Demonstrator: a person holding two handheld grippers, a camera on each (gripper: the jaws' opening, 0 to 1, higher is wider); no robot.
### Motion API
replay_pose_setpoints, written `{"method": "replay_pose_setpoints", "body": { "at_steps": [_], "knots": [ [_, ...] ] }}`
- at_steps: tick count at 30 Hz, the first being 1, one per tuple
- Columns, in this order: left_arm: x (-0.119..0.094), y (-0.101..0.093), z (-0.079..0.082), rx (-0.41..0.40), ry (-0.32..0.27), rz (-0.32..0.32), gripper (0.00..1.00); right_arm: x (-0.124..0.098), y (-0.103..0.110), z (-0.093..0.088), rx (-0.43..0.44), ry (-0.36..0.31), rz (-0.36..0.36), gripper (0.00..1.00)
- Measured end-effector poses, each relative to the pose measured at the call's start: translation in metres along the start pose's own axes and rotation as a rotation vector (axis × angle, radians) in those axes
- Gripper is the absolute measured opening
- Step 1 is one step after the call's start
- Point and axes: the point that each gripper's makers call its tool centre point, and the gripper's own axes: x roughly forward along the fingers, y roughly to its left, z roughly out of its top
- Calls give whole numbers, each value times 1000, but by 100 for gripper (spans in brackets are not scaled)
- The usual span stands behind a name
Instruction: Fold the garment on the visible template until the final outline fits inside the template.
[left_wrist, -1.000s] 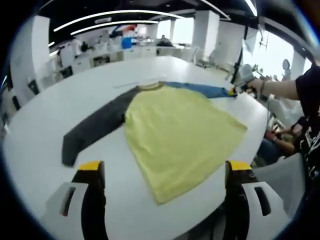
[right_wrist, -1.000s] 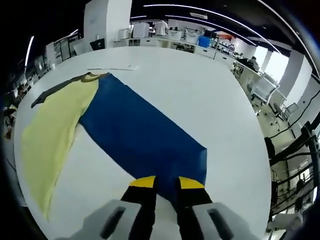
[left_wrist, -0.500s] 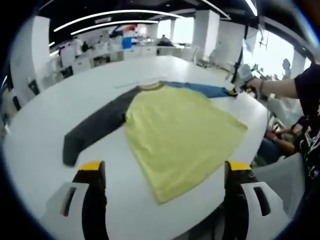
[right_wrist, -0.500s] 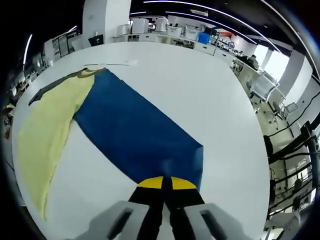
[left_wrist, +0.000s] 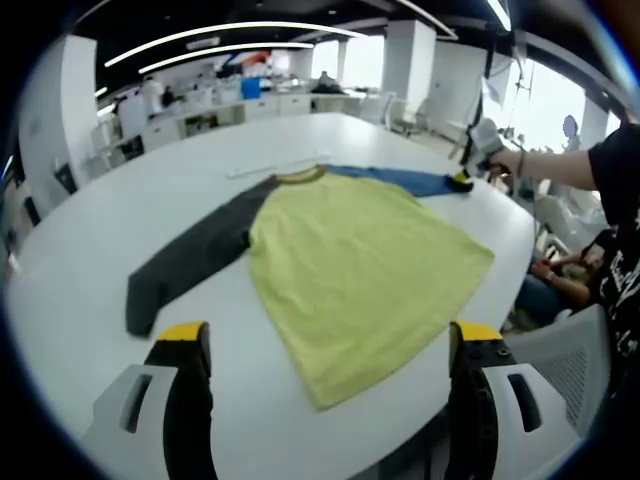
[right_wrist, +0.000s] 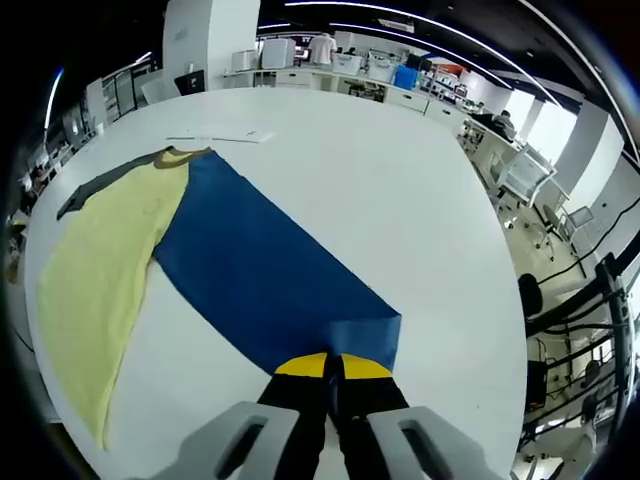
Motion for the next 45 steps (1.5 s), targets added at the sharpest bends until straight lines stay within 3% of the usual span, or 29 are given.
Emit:
{"method": "replay_pose_setpoints", "body": {
  "at_steps": [20,33,45],
  "knots": [
    [-4,3,2,26,-13,17,95,-8,36,48,-61,-35,58,0],
    [1,2,-2,22,-9,-17,95,-8,67,79,-141,-52,70,0],
    [5,-9,2,42,-8,-59,95,-7,92,103,-158,-77,103,0]
  ]
}}
